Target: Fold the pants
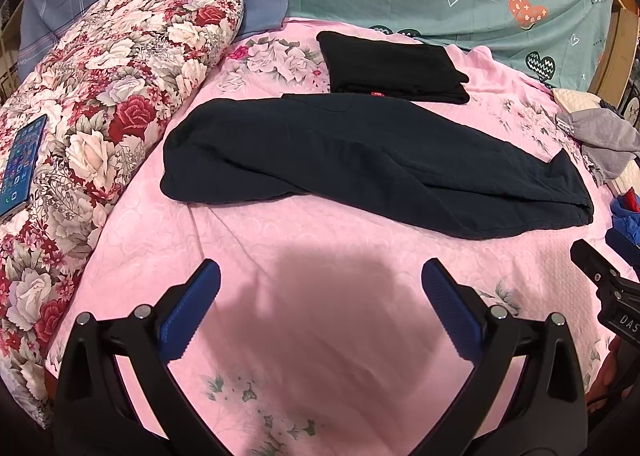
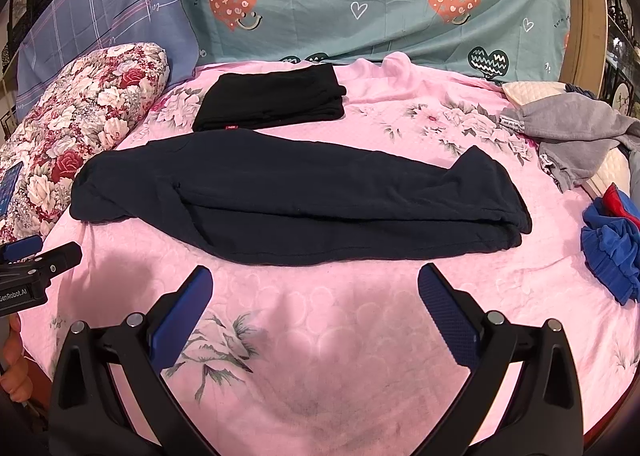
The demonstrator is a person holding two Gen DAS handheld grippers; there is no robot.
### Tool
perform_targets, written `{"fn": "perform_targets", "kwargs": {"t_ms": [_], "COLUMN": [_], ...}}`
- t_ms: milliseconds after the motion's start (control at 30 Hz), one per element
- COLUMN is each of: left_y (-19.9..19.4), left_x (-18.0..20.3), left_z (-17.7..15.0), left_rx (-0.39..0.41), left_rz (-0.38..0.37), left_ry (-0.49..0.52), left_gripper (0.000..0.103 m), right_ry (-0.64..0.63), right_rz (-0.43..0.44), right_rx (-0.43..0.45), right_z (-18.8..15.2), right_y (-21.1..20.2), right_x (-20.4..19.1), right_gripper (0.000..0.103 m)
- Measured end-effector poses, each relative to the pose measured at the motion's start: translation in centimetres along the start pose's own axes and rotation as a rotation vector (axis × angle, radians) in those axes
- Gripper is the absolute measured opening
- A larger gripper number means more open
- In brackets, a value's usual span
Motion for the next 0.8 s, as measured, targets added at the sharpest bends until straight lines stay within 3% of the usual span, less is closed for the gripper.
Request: {"fn": "perform_targets", "kwargs": {"t_ms": [800], "left_y": [0.97], "left_x": [-0.99], "left_z": [-0.02], "left_rx": [-0.030], "left_rz": [-0.007], "left_ry": [-0.031], "left_gripper": [0.101], "right_ry": [0.004], "right_rz": [-0.020], "right_rx": [-0.001], "right_z": [-0.01], "right_y": [0.24], "right_x": [0.28], "right_gripper": [0.102]}}
Point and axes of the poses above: each gripper's, at about its wrist camera, not at the fingertips, and y roughly the way its jaws point, x to its right, z to its top, the point moved 5 cm from there along y, roughly the way its jaws point, and after that the axes turned 6 degrees about y, right-handed, at the moved point
